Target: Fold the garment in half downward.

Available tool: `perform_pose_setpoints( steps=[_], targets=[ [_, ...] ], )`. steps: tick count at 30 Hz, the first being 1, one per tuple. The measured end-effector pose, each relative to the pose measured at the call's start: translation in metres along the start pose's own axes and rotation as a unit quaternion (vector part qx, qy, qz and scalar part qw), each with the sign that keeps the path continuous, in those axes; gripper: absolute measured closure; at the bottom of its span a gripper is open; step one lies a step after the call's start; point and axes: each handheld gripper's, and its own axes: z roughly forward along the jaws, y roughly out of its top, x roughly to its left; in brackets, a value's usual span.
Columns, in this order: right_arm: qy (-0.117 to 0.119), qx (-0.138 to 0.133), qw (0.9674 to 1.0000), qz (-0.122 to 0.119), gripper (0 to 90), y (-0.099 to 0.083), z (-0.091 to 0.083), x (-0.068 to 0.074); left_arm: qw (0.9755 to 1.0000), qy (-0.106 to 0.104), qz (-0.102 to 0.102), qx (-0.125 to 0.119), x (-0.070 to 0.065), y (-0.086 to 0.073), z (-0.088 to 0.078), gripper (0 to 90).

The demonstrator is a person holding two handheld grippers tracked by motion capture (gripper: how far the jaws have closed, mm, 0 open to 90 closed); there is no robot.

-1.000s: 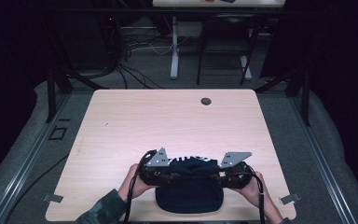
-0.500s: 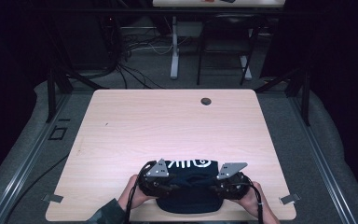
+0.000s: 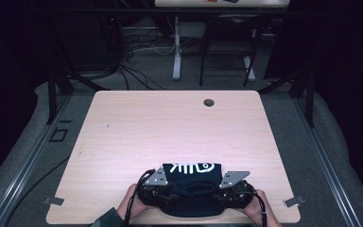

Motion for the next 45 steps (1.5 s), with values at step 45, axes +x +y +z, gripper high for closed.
perform_pose_setpoints(
  steps=[45],
  targets=[
    [-0.027,0.006,0.998,0.057,37.0,0.013,0.015,-0.01,0.9923,0.115,-0.019,0.041,0.007,-0.004,0.001,26.6]
  ],
)
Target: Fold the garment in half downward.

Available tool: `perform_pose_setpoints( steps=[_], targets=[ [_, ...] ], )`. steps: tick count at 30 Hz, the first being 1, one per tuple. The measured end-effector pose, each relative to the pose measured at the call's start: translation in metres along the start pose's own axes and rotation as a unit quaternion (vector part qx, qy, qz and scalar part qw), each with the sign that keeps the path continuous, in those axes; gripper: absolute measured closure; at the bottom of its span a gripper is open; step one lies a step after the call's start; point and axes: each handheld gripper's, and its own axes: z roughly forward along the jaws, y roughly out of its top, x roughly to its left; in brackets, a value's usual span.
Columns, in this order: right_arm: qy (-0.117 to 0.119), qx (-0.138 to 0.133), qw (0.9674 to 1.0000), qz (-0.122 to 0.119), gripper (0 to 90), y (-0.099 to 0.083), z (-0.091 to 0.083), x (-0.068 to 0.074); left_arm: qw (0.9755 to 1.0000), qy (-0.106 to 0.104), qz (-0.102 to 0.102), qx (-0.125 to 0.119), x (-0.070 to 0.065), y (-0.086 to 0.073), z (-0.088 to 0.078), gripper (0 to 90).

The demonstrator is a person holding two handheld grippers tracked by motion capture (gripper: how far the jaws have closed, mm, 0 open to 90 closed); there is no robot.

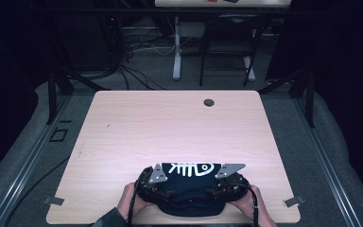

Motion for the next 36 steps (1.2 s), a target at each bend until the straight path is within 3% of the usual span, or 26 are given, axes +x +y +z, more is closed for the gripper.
perform_pose_setpoints(
  steps=[5,6,11,16,20,30,32,36],
  targets=[
    [0.005,0.001,0.9999,0.015,33.5,-0.009,0.006,0.0,1.0,0.001,-0.002,0.003,0.001,-0.007,0.002,25.0],
    [0.001,0.001,0.9999,0.012,33.2,-0.01,0.006,0.0,0.9999,0.009,0.003,0.005,0.0,-0.007,0.003,25.0],
    [-0.002,-0.002,0.9999,0.012,31.5,-0.012,0.008,0.001,1.0,0.004,-0.007,0.001,0.003,-0.01,0.005,22.8],
    [0.004,-0.01,0.9996,0.027,20.9,-0.012,0.006,-0.002,0.9997,-0.005,-0.023,-0.01,0.006,-0.01,0.001,16.0],
    [0.001,-0.02,0.9995,0.026,16.8,-0.01,0.001,-0.001,0.9994,-0.007,-0.027,-0.018,0.007,-0.009,-0.003,14.7],
    [-0.012,-0.041,0.9987,0.028,15.0,-0.007,-0.016,-0.004,0.9975,0.026,-0.049,-0.044,0.021,-0.01,-0.025,11.6],
    [-0.024,-0.049,0.9979,0.036,14.3,-0.009,-0.023,-0.009,0.9962,0.045,-0.058,-0.046,0.027,-0.013,-0.03,11.0],
    [-0.043,-0.055,0.9963,0.05,12.9,-0.014,-0.032,-0.018,0.995,0.062,-0.066,-0.042,0.035,-0.018,-0.034,9.9]
  ],
)
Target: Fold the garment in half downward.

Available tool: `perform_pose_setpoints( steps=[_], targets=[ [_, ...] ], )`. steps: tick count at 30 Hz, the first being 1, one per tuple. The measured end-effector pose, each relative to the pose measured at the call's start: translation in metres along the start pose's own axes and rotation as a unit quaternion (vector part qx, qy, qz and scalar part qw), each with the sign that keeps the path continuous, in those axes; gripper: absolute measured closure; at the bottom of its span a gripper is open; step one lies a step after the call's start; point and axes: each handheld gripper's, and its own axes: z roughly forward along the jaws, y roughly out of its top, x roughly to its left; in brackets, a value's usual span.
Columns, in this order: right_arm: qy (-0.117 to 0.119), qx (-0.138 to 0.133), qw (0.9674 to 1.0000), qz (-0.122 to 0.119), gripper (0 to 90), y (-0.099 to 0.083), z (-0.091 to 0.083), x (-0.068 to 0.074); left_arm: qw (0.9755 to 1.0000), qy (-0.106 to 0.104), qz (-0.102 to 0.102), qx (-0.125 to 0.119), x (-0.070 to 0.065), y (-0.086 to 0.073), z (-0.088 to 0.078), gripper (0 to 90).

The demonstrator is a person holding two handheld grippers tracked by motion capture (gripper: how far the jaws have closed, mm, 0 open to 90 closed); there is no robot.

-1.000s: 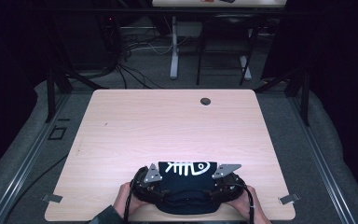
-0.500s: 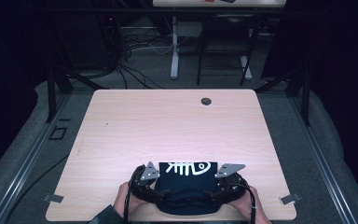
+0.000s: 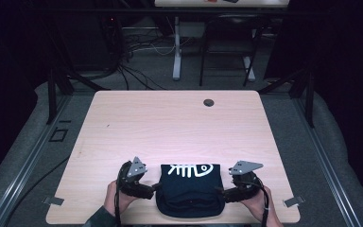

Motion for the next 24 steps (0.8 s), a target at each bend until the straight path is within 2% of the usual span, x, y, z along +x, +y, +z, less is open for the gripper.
perform_pose_setpoints(
  steps=[3,4,5,6,9,10,12,13,14,15,16,24],
  targets=[
    [-0.018,-0.002,0.9998,0.011,10.7,-0.005,-0.006,-0.009,0.9995,0.026,-0.012,0.008,0.012,-0.007,-0.001,9.0],
    [-0.024,-0.002,0.9996,0.017,10.2,-0.007,-0.007,-0.012,0.9995,0.026,-0.012,0.008,0.012,-0.007,-0.001,8.6],
    [-0.033,-0.001,0.9992,0.021,9.9,-0.009,-0.009,-0.015,0.9993,0.03,-0.021,0.01,0.018,-0.011,-0.002,8.6],
    [-0.033,-0.001,0.9992,0.021,9.9,-0.009,-0.009,-0.015,0.9993,0.03,-0.021,0.01,0.018,-0.011,-0.002,8.3],
    [-0.058,0.001,0.9975,0.039,7.8,-0.019,-0.012,-0.029,0.998,0.049,-0.034,0.022,0.029,-0.02,0.0,7.3],
    [-0.058,0.001,0.9975,0.039,7.8,-0.019,-0.012,-0.029,0.998,0.049,-0.034,0.022,0.029,-0.02,0.0,6.8],
    [-0.071,0.002,0.9958,0.058,6.8,-0.028,-0.011,-0.04,0.9973,0.052,-0.043,0.029,0.034,-0.024,0.002,6.2],
    [-0.071,0.002,0.9958,0.058,6.8,-0.028,-0.011,-0.04,0.997,0.053,-0.046,0.033,0.036,-0.026,0.004,6.2],
    [-0.075,0.007,0.9949,0.066,6.3,-0.033,-0.01,-0.047,0.9964,0.046,-0.059,0.04,0.041,-0.03,0.007,5.7],
    [-0.075,0.007,0.9949,0.066,6.3,-0.033,-0.01,-0.047,0.9964,0.046,-0.059,0.04,0.041,-0.03,0.007,5.4],
    [-0.079,0.012,0.9937,0.078,6.4,-0.037,-0.009,-0.052,0.996,0.042,-0.067,0.04,0.043,-0.031,0.008,5.3],
    [-0.084,0.032,0.9919,0.089,6.6,-0.047,-0.002,-0.063,0.995,0.05,-0.064,0.058,0.046,-0.034,0.015,5.3]
  ],
)
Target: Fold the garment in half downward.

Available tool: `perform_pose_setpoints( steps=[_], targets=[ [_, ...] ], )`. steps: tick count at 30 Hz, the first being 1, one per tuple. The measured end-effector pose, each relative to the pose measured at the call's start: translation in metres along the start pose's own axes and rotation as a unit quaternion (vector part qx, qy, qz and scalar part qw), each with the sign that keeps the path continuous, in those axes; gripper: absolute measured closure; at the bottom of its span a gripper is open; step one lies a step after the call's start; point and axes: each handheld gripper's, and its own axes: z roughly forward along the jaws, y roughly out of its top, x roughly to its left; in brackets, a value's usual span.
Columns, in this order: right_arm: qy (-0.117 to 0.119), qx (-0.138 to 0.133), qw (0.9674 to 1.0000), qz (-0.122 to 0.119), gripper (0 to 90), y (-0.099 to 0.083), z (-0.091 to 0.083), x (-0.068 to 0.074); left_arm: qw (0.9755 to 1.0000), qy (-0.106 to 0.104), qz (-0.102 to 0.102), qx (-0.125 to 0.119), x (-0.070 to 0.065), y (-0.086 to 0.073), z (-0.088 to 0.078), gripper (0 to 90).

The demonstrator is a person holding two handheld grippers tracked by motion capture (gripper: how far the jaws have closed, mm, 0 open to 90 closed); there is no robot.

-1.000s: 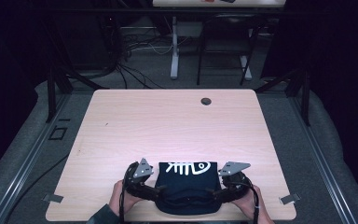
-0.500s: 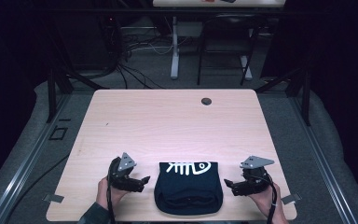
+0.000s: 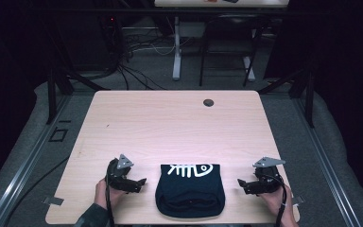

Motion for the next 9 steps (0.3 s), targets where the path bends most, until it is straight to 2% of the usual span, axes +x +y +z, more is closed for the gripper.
perform_pose_setpoints(
  steps=[9],
  targets=[
    [-0.002,0.01,0.9999,0.001,6.3,-0.0008,0.0033,-0.0013,1.0,0.002,0.0,0.002,0.0029,-0.0005,0.0018,5.0]
  ],
)
